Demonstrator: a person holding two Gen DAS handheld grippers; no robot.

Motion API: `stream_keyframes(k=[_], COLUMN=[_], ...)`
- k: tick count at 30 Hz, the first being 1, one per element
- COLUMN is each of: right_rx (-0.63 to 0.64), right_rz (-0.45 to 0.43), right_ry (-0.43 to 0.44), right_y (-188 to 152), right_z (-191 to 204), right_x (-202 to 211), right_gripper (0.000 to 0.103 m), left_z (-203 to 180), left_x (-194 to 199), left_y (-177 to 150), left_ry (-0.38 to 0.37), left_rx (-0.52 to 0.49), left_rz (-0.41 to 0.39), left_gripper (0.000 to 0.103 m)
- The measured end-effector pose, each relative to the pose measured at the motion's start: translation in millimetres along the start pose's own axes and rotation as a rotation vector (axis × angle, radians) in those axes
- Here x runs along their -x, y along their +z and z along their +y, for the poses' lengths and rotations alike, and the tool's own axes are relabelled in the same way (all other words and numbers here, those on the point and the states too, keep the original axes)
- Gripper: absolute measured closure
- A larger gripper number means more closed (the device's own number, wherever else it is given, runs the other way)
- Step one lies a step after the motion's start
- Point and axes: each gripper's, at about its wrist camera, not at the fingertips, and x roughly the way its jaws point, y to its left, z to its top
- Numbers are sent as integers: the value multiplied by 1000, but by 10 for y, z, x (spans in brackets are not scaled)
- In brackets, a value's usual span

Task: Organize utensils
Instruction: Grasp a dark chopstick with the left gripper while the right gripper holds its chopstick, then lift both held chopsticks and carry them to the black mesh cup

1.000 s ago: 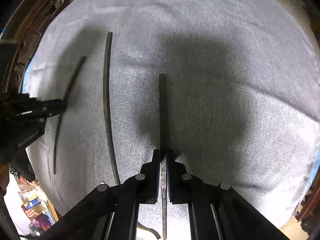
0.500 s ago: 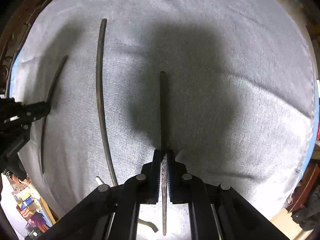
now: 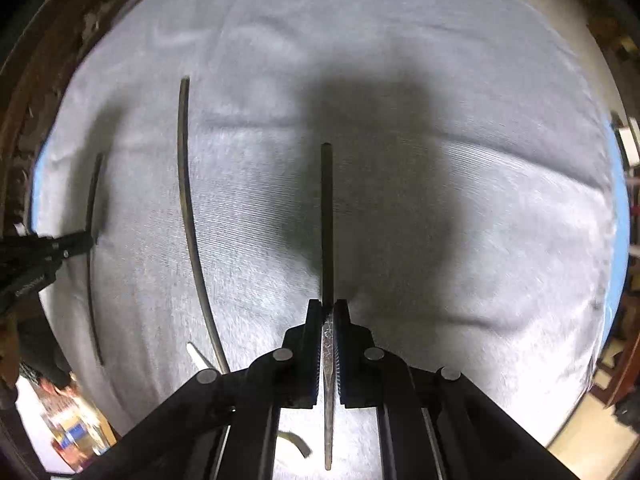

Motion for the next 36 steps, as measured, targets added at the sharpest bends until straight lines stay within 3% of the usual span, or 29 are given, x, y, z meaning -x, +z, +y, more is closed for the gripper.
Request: stream_keyframes(k=[11,22,31,36], right_rx=[-146,-251,-247,-198], right_rz=[-249,-553,-821,-930], right_ry=[206,407,533,522], right_y=[-783,-1768,-2432,-2667], right_z=[-392,-549,-316,4], right_x=[596,1206,1757,1946], right_gripper=[96,96,96,96], left_z=[327,666,615,540], left_x=[560,1035,1557,1701], left_y=[-872,-1598,-2229,-2491], left_ry=[-196,-296,-370,-409], left_rx=[141,279,342,343], left_rz=[-252,-526,-745,-840], left_gripper=[98,98,98,98])
